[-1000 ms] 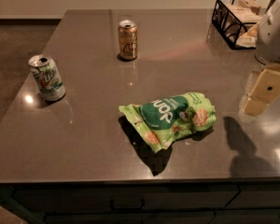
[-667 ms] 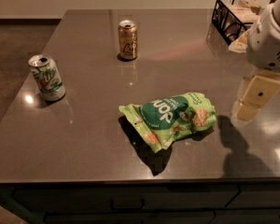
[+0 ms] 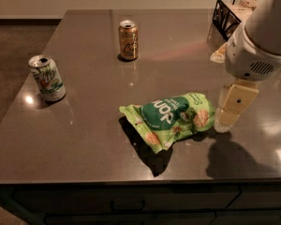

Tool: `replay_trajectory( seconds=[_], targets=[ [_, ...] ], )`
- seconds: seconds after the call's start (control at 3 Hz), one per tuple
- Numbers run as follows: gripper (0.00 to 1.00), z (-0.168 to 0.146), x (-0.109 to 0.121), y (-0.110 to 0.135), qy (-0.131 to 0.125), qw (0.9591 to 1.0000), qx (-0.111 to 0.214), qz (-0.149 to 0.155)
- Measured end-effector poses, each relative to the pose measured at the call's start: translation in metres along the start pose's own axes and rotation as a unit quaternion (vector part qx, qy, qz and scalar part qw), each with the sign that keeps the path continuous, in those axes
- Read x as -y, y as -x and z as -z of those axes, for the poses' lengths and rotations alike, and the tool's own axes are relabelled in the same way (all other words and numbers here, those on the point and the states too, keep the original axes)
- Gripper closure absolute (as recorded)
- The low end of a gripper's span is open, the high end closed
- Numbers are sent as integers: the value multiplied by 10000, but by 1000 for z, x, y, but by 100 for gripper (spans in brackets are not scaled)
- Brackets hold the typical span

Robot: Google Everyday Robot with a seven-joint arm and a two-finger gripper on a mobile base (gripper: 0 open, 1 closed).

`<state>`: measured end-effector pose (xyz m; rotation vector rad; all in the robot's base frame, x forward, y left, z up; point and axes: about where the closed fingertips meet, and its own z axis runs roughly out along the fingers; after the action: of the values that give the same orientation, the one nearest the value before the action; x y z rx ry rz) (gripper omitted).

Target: Move green rice chip bag near 7up can

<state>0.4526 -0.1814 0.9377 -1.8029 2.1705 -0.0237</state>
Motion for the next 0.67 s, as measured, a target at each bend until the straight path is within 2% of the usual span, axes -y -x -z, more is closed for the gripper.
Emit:
replay_trajectory(
  seconds=[0.67],
  targets=[
    [0, -48, 1, 20, 408, 9989, 31, 238]
  ],
)
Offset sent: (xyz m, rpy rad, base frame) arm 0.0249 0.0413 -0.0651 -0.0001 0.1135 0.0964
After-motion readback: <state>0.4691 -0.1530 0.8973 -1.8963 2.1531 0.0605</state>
